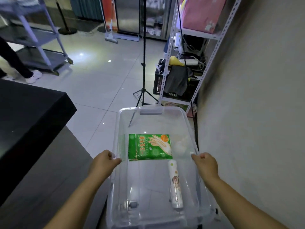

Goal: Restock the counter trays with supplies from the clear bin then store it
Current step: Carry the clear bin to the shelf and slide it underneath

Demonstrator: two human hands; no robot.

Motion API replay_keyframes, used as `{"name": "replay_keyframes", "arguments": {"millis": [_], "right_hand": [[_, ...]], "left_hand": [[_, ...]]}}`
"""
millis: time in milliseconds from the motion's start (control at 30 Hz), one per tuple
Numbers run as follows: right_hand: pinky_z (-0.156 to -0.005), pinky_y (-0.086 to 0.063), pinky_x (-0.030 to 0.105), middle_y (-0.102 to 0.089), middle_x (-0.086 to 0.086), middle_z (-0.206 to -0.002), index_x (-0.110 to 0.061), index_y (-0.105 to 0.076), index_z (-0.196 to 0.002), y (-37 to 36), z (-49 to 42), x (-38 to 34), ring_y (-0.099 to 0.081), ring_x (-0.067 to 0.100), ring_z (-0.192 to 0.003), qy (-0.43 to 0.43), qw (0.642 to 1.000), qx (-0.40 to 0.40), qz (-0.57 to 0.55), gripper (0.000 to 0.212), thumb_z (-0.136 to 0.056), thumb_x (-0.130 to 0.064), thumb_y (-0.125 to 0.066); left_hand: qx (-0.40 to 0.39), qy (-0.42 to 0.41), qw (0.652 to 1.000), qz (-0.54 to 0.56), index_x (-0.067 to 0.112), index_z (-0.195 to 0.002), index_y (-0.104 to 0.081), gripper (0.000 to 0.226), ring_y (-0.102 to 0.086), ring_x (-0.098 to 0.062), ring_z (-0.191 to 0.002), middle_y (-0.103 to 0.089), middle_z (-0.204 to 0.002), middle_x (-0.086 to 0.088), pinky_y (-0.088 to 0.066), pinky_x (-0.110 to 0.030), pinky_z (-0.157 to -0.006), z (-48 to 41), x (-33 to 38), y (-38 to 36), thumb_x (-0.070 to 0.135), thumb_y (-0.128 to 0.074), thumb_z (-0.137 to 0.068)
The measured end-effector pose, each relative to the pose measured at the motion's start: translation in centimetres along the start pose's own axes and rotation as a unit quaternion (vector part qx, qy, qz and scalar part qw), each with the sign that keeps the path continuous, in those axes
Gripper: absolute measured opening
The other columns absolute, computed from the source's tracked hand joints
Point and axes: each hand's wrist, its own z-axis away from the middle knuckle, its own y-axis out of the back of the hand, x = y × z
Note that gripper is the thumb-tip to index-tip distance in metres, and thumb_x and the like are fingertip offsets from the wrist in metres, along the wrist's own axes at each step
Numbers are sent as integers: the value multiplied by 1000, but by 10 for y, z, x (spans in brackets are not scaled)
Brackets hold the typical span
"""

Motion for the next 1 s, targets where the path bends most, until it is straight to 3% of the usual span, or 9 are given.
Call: {"name": "replay_keyframes", "arguments": {"millis": [200, 467, 633, 900, 1000], "right_hand": [[-54, -36, 27, -50, 5, -68, -8, -51, -70, -42, -80, -63, -45, 18, -60, 30, 998, -49, 12, 24, -82, -22, -65], [-51, -33, 27, -48, 7, -64, -9, -46, -64, -91, -153, -159, -42, 18, -55, 48, 998, -25, 13, 28, -82, -18, -66], [-53, -34, 28, -51, 6, -64, -9, -50, -65, -118, -199, -214, -45, 19, -57, 77, 996, -16, 39, 25, -82, -20, -66], [-55, -39, 29, -57, 8, -65, -2, -59, -74, -197, -284, -288, -50, 21, -59, 103, 989, -66, 88, 23, -80, -24, -65], [-51, -35, 28, -52, 6, -60, -7, -52, -64, -237, -321, -318, -45, 20, -55, 114, 984, -111, 82, 24, -80, -21, -65]], "left_hand": [[72, 52, 995, 42, 16, -74, -54, 16, -59, -23, -71, -62, -74, -3, -44, -31, -62, -69, 18, 4, 25, -67, -76], [112, 61, 984, 126, 9, -78, -58, 12, -54, -24, -71, -59, -74, -3, -33, -29, -58, -186, 60, 31, 20, -65, -76], [133, 95, 967, 195, 14, -75, -57, 7, -54, -20, -67, -60, -72, 1, -35, -28, -56, -242, 83, 46, 16, -64, -74], [225, 154, 931, 241, 14, -81, -58, 7, -54, -20, -67, -59, -74, 2, -36, -29, -58, -316, 94, 68, 15, -62, -76], [258, 180, 917, 245, 13, -85, -59, 9, -54, -19, -66, -57, -73, 5, -35, -28, -57, -349, 97, 79, 16, -62, -77]]}}
